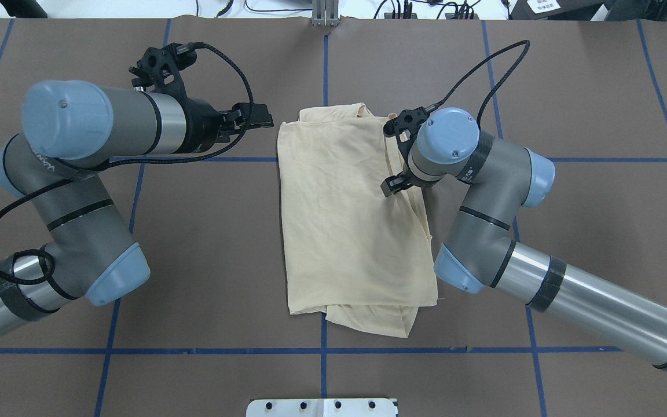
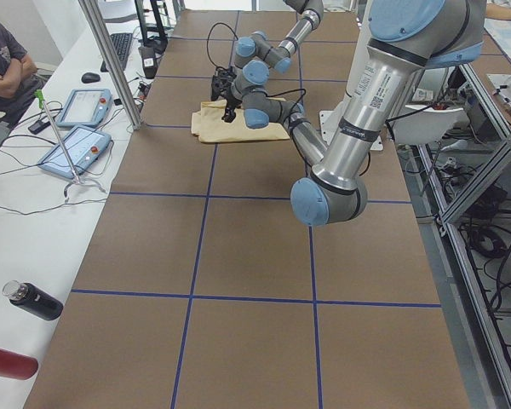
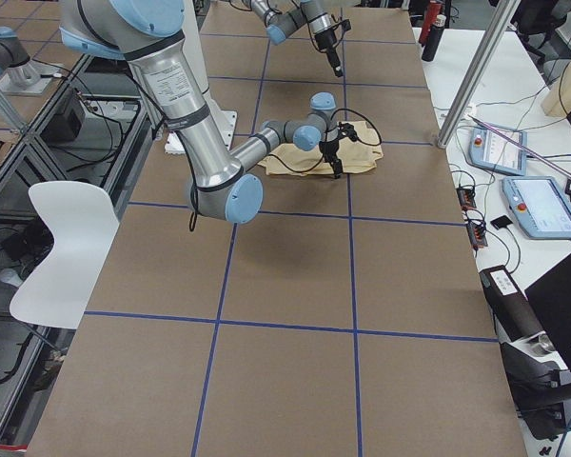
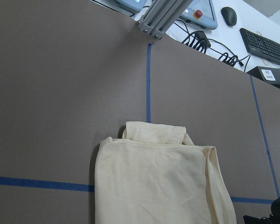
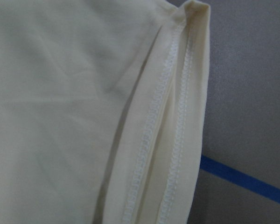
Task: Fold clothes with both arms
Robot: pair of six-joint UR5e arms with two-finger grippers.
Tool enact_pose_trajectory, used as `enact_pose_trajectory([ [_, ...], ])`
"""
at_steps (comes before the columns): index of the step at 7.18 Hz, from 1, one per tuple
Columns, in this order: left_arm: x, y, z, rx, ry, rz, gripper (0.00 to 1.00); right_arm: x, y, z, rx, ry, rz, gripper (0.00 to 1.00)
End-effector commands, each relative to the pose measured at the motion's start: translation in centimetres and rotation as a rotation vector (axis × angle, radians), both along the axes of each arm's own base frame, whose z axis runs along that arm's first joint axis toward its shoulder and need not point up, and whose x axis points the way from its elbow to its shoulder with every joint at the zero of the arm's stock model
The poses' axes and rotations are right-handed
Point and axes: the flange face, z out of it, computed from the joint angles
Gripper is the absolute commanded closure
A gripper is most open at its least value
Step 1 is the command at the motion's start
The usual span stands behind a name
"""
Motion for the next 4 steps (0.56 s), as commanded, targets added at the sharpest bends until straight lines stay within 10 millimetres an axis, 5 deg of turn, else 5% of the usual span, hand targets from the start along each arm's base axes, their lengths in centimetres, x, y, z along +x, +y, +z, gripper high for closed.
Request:
enact_pose_trajectory([
  [1,0.0,0.0,0.0,0.001,-0.001,0.0,0.0,0.7,-0.2,0.6,-0.019,-0.008,-0.008,0.0],
  [4,0.1,0.0,0.1,0.0,-0.002,0.002,0.0,2.9,-1.7,1.3,-0.048,-0.014,0.006,0.0],
])
